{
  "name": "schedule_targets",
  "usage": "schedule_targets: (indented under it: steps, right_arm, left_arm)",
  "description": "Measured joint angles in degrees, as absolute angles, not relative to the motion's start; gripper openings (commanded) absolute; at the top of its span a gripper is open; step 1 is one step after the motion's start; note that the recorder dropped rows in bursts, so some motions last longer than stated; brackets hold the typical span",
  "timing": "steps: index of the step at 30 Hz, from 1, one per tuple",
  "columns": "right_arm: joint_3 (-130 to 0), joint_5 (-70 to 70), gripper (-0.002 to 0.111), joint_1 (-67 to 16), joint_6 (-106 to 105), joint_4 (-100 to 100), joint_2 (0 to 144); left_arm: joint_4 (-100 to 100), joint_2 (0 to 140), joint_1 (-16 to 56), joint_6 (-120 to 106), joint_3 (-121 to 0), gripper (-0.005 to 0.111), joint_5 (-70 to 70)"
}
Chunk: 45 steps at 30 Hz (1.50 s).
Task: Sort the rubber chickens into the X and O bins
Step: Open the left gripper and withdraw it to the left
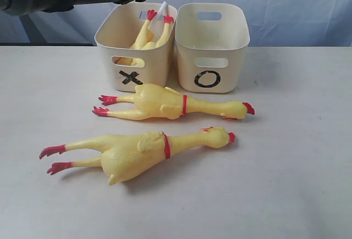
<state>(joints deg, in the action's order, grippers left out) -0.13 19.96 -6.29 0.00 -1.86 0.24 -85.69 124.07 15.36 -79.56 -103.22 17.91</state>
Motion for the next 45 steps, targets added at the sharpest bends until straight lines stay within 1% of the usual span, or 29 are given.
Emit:
schedule_targets:
  steps: [1,2,3,4,5,6,7,11,15,18,26,30,33,45]
  right_arm:
    - [-0.13,19.96,-0.001,-6.29,0.0,-1.86,0.24]
    - [-0.13,19.96,-0.001,-6.29,0.0,-1.86,0.24]
    - [-0.13,19.96,-0.001,-6.29,0.0,-1.86,0.24]
    - [-0.13,19.96,-0.001,-6.29,0.0,-1.86,0.24]
    - [-0.13,19.96,-0.001,-6.29,0.0,-1.86,0.24]
    - [-0.13,19.96,-0.001,-6.29,0.0,-1.95,0.24]
    - [-0.13,19.96,-0.001,-6.29,0.0,-1.95,0.24]
    - [-0.13,19.96,-0.001,-6.29,0.0,-1.95,0.24]
    - [-0.13,19.96,-0.001,-6.29,0.0,-1.95,0.24]
    - [-0.13,19.96,-0.001,-6.29,0.0,-1.95,0.24]
    - [-0.13,19.96,-0.001,-6.29,0.0,-1.95,0.24]
    - [-0.13,19.96,-0.001,-6.29,0.0,-1.95,0.24]
    - [-0.13,19.96,-0.001,-6.29,0.0,-1.95,0.24]
    - [-0.13,19.96,-0.001,-6.29,0.0,-1.95,0.24]
  left_arm:
    - [-81.44,123.67,15.36,-76.35,-103.22,0.04,18.95]
    - [-72.22,122.72,15.36,-69.65,-103.22,0.033,21.59]
    - [-68.48,122.35,15.36,-66.95,-103.22,0.019,22.86]
    - [-59.92,121.36,15.36,-60.72,-103.22,0.013,26.15]
    - [-56.16,120.86,15.36,-57.81,-103.22,0.007,27.75]
    - [-52.18,120.14,15.36,-54.5,-103.22,0.002,29.52]
    - [-49.18,119.59,15.36,-51.96,-103.22,0.0,30.9]
    - [-38.28,116.47,15.36,-43.12,-103.22,0.0,37.55]
    - [-31.93,113.55,15.36,-38.66,-102.97,0.0,43.93]
    - [-28.63,111.55,15.36,-36.48,-100.51,0.0,46.19]
    - [-25.69,99.02,15.36,-35.1,-85.95,0.0,47.31]
    - [-25.61,88.49,15.36,-34.99,-75.86,0.0,46.15]
    - [-25.72,77.91,15.36,-34.88,-67.4,0.0,45.79]
    - [-26.3,48.64,15.36,-34.74,-48.97,0.0,45.34]
